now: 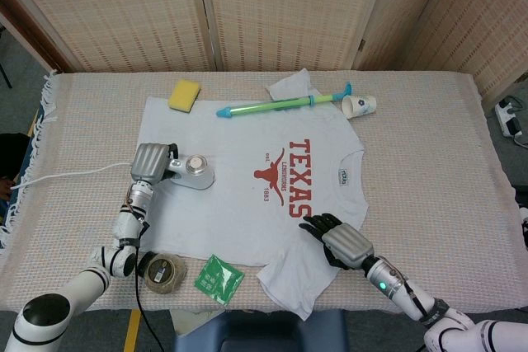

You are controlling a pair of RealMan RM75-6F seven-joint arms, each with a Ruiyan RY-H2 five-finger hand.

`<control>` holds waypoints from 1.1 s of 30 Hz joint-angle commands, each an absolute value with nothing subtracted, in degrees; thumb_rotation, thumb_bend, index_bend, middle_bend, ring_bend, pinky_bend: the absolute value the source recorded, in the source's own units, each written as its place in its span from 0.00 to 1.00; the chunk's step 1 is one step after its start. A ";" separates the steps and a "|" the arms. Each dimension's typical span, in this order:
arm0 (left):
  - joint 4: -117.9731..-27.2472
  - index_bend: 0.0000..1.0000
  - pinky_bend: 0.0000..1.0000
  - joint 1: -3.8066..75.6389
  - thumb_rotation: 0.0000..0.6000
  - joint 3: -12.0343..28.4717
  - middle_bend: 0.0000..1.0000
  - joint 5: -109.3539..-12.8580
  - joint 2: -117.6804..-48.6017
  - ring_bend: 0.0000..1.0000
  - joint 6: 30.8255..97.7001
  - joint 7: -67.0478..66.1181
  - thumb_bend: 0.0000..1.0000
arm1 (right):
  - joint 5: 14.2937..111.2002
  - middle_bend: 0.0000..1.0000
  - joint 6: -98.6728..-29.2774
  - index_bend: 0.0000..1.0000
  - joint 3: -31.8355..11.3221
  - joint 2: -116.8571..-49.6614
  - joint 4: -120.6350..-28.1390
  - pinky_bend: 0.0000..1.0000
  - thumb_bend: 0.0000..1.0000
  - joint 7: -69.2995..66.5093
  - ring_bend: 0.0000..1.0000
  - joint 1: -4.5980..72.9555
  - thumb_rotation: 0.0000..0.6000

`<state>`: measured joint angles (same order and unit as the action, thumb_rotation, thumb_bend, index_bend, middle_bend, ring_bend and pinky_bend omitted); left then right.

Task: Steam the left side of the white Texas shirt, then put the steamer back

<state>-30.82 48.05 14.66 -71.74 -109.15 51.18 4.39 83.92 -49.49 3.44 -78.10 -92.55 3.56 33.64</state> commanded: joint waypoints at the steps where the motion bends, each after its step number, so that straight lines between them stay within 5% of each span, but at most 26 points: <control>1: -30.58 0.76 0.81 47.31 1.00 13.74 0.96 -72.72 -109.00 0.85 51.73 6.44 0.66 | 83.90 0.00 -49.40 0.00 3.40 -78.13 -92.51 0.01 1.00 3.55 0.00 33.70 0.98; 22: -45.23 0.76 0.81 39.77 1.00 6.47 0.96 -80.83 -100.29 0.85 60.95 10.24 0.66 | 84.42 0.00 -49.66 0.00 3.51 -77.96 -92.94 0.02 1.00 3.71 0.00 33.73 0.98; 33: -53.35 0.76 0.81 37.23 1.00 7.24 0.96 -80.55 -94.41 0.85 64.30 9.45 0.66 | 85.33 0.00 -51.58 0.00 3.43 -76.49 -94.30 0.01 1.00 3.60 0.00 33.09 0.97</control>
<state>-52.86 37.76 6.46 -81.50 -95.06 63.95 9.77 85.12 -51.30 3.48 -76.72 -94.06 3.65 33.20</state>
